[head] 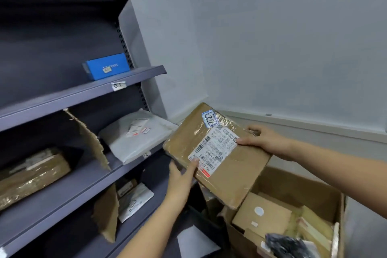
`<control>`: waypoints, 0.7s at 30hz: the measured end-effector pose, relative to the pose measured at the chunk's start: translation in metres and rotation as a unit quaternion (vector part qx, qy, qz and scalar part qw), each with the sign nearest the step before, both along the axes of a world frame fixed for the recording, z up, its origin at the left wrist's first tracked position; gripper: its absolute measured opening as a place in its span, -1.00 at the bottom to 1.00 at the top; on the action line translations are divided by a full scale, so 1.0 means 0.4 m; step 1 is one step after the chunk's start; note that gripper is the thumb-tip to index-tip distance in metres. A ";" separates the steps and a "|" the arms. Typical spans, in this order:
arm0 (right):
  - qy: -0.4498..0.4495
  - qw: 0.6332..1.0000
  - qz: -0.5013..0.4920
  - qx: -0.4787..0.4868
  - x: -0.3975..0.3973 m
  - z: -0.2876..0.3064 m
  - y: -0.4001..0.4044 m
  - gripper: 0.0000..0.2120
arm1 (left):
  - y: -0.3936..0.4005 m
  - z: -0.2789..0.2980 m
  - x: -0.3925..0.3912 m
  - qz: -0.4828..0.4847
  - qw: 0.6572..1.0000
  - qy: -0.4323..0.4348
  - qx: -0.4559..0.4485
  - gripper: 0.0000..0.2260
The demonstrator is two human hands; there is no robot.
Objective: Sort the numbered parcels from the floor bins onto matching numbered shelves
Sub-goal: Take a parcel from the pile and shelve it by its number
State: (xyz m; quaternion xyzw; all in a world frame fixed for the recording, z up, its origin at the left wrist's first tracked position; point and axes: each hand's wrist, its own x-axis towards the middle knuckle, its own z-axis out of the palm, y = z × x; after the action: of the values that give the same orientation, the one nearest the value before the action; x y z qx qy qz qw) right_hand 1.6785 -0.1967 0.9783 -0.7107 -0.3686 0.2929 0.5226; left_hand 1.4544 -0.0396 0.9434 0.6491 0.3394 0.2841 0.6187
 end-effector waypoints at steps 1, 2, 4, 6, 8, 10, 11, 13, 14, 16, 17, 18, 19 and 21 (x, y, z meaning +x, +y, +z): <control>-0.016 1.000 0.014 -0.015 -0.014 0.010 0.006 -0.17 | 0.016 0.007 -0.032 0.028 0.999 0.008 0.016 -0.31; -0.028 0.999 0.026 -0.035 -0.027 0.018 0.014 -0.08 | 0.031 0.013 -0.063 0.056 0.998 0.027 0.031 -0.21; -0.045 0.995 0.064 -0.062 -0.055 0.040 0.025 -0.09 | 0.055 0.025 -0.121 0.086 0.994 0.049 0.045 -0.07; -0.046 0.990 0.104 -0.079 -0.078 0.063 0.032 -0.24 | 0.071 0.039 -0.168 0.094 0.992 0.063 0.060 -0.25; -0.065 0.984 0.139 -0.094 -0.097 0.083 0.039 -0.27 | 0.092 0.047 -0.203 0.065 0.994 0.066 0.055 -0.41; -0.075 0.977 0.170 -0.101 -0.108 0.093 0.051 -0.34 | 0.097 0.057 -0.227 0.009 0.998 0.061 0.031 -0.44; -0.077 0.975 0.184 -0.101 -0.111 0.095 0.060 -0.39 | 0.093 0.060 -0.235 -0.020 0.998 0.064 0.017 -0.43; -0.078 0.971 0.198 -0.104 -0.113 0.100 0.077 -0.46 | 0.082 0.059 -0.242 -0.051 0.997 0.066 -0.002 -0.44; -0.078 0.969 0.208 -0.107 -0.113 0.103 0.084 -0.47 | 0.078 0.057 -0.242 -0.052 0.997 0.061 -0.004 -0.44; -0.084 0.964 0.228 -0.112 -0.109 0.105 0.102 -0.41 | 0.073 0.054 -0.239 -0.037 0.998 0.060 0.004 -0.46; -0.085 0.962 0.234 -0.115 -0.105 0.104 0.112 -0.38 | 0.074 0.053 -0.239 -0.031 0.998 0.061 0.011 -0.46; -0.085 0.961 0.237 -0.115 -0.101 0.101 0.121 -0.37 | 0.077 0.050 -0.238 -0.028 0.998 0.062 0.014 -0.46; -0.085 0.960 0.240 -0.115 -0.098 0.099 0.129 -0.36 | 0.082 0.049 -0.238 -0.025 0.998 0.063 0.014 -0.47; -0.083 0.958 0.246 -0.119 -0.092 0.093 0.144 -0.35 | 0.089 0.049 -0.235 -0.022 0.998 0.063 0.008 -0.52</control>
State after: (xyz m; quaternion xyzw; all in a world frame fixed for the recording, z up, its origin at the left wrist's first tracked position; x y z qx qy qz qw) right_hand 1.6417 -0.1393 1.0155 -0.6768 -0.5367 0.3945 0.3134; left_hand 1.3603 -0.0039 0.9629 0.6778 0.3609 0.2317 0.5972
